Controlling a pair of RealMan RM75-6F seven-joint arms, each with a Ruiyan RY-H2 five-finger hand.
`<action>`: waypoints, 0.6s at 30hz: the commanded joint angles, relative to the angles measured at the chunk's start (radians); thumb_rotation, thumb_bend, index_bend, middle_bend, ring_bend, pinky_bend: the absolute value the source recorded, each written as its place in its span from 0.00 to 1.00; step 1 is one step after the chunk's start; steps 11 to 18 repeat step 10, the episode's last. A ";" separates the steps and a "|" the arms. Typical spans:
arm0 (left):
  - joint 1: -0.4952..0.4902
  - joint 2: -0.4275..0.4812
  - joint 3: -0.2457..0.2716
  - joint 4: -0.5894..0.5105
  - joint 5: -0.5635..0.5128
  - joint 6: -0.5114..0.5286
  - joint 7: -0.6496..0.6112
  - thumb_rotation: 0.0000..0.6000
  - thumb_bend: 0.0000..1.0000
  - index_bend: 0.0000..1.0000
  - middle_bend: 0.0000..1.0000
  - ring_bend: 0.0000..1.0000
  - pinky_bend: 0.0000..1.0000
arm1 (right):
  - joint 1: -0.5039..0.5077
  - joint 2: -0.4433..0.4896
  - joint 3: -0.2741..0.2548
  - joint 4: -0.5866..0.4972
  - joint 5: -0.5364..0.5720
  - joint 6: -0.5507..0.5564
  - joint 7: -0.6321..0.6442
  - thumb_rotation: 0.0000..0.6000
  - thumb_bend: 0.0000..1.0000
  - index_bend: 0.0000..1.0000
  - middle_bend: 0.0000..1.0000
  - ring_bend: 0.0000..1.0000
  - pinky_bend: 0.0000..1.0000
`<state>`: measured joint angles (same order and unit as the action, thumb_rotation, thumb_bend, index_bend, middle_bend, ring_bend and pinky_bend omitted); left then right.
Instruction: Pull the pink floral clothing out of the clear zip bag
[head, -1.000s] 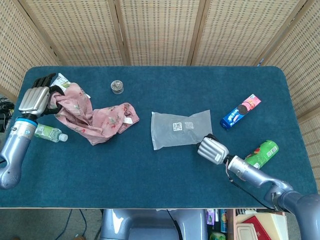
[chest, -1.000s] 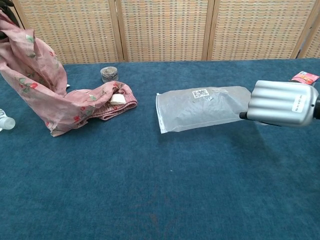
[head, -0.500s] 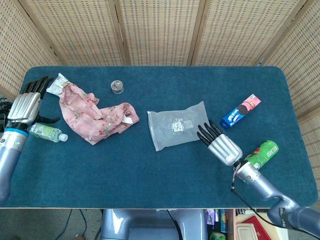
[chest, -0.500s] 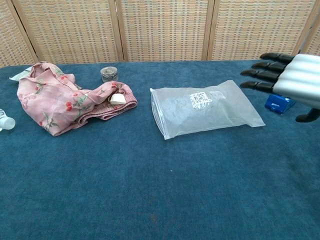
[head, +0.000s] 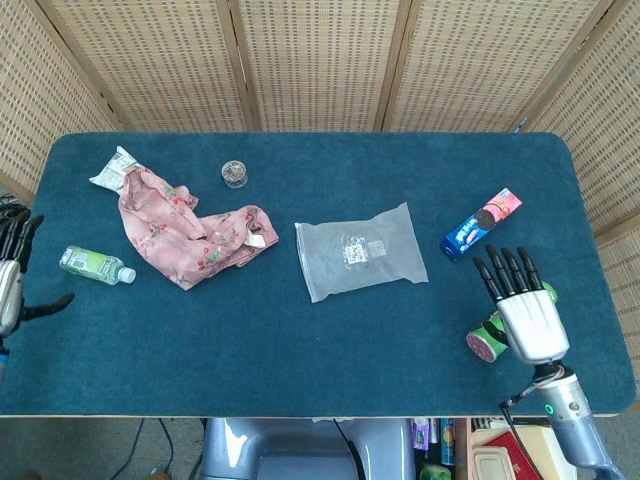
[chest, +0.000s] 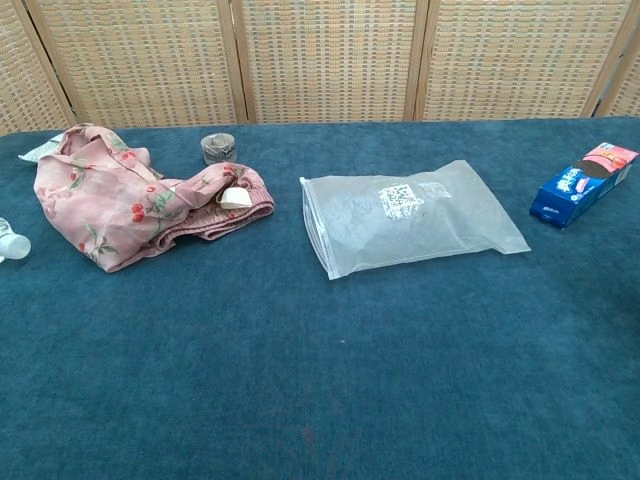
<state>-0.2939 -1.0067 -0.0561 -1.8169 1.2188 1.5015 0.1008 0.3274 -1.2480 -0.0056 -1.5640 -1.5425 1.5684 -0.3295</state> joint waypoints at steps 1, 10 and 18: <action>0.116 -0.069 0.081 -0.041 0.077 0.120 0.070 1.00 0.07 0.00 0.00 0.00 0.00 | -0.068 -0.016 -0.006 -0.030 -0.004 0.077 0.053 1.00 0.00 0.00 0.00 0.00 0.00; 0.196 -0.113 0.126 -0.014 0.191 0.180 0.092 1.00 0.07 0.00 0.00 0.00 0.00 | -0.152 -0.012 -0.031 -0.075 -0.086 0.167 0.088 1.00 0.00 0.00 0.00 0.00 0.00; 0.196 -0.113 0.126 -0.014 0.191 0.180 0.092 1.00 0.07 0.00 0.00 0.00 0.00 | -0.152 -0.012 -0.031 -0.075 -0.086 0.167 0.088 1.00 0.00 0.00 0.00 0.00 0.00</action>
